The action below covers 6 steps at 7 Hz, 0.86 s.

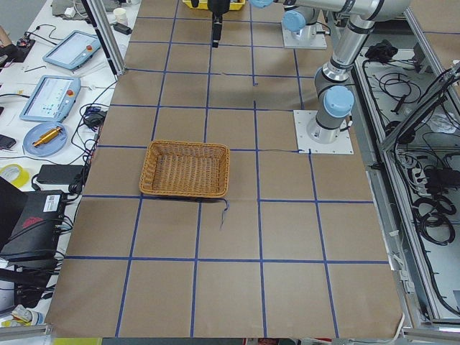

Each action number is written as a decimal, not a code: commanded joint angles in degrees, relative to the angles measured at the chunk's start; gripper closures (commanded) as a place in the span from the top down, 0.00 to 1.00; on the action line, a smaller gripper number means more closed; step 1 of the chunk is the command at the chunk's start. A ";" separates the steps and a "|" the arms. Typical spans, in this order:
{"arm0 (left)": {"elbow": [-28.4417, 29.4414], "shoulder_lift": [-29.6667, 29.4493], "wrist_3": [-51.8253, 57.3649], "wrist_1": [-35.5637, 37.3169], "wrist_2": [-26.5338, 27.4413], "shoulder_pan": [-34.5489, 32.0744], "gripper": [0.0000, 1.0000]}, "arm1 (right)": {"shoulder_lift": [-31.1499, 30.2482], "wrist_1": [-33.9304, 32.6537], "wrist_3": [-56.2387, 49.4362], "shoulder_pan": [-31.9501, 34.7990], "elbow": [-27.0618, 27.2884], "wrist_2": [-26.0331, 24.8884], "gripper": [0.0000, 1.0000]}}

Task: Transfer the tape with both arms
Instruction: 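Reach the right gripper down into the yellow tray toward the tape roll, then grasp the yellow tape roll with the right gripper and lift it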

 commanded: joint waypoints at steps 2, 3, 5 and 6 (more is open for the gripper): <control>0.01 0.00 0.00 0.00 -0.09 0.01 1.00 | -10.24 10.60 7.51 8.68 -0.20 0.50 0.00; 0.01 0.00 0.00 0.00 -0.09 0.01 1.00 | -12.78 14.21 19.50 17.78 -0.20 0.59 0.00; 0.01 -0.18 0.00 0.09 -0.09 0.01 1.00 | -13.08 15.48 47.96 37.99 -0.20 3.73 0.00; 0.01 -0.18 0.00 0.09 -0.09 0.01 1.00 | -10.72 12.87 60.28 45.22 -0.29 10.28 0.00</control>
